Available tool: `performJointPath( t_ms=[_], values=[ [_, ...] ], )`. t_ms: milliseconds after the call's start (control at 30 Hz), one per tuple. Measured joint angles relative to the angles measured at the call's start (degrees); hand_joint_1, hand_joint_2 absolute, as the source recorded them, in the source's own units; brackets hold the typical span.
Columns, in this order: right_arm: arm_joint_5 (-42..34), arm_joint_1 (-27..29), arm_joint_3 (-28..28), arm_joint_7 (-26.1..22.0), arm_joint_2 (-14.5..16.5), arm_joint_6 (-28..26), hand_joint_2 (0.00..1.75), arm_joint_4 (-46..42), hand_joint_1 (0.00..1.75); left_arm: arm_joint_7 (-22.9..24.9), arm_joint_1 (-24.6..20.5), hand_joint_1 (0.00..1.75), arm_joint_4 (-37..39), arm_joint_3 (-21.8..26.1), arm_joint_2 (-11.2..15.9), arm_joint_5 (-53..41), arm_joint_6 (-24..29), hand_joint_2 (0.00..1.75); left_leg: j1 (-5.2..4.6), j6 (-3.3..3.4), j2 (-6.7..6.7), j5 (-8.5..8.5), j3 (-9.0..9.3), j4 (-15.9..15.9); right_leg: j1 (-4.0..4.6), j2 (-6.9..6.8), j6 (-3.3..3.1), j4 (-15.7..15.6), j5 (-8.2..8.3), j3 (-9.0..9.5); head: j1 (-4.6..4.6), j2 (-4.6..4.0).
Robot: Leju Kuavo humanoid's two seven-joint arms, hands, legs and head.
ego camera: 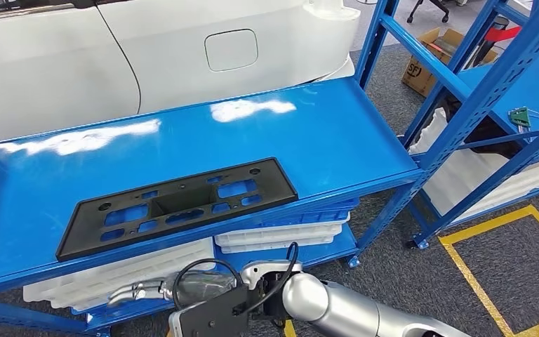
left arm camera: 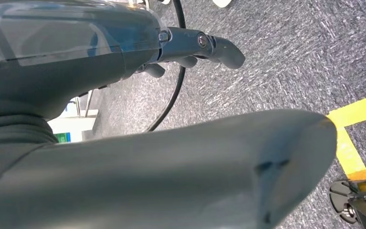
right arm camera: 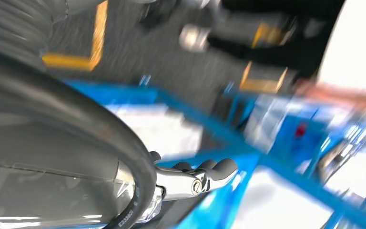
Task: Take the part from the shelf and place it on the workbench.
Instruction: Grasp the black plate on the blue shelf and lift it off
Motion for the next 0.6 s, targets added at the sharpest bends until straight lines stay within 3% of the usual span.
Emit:
performJointPath(
  t_ms=[333, 600],
  values=[
    [10.23, 0.11, -1.35, 0.64, 0.13, -12.56, 1.75, -1.93, 0.0, 0.0, 0.01, 0.0, 0.0, 0.03, 0.01, 1.01, -0.17, 0.0, -0.13, 0.0, 0.0, -0.01, 0.0, 0.0, -0.02, 0.0, 0.0, -0.01, 0.0, -0.01, 0.0, 0.0],
    [7.02, 1.45, -3.46, -1.3, 0.17, -10.3, 1.75, -3.89, 0.0, 0.0, 0.02, 0.0, 0.0, 0.03, 0.01, 0.68, -0.54, 0.0, -0.13, 0.0, 0.0, -0.01, 0.02, 0.0, 0.01, 0.0, 0.0, -0.01, 0.0, -0.01, 0.0, 0.0]
  ],
)
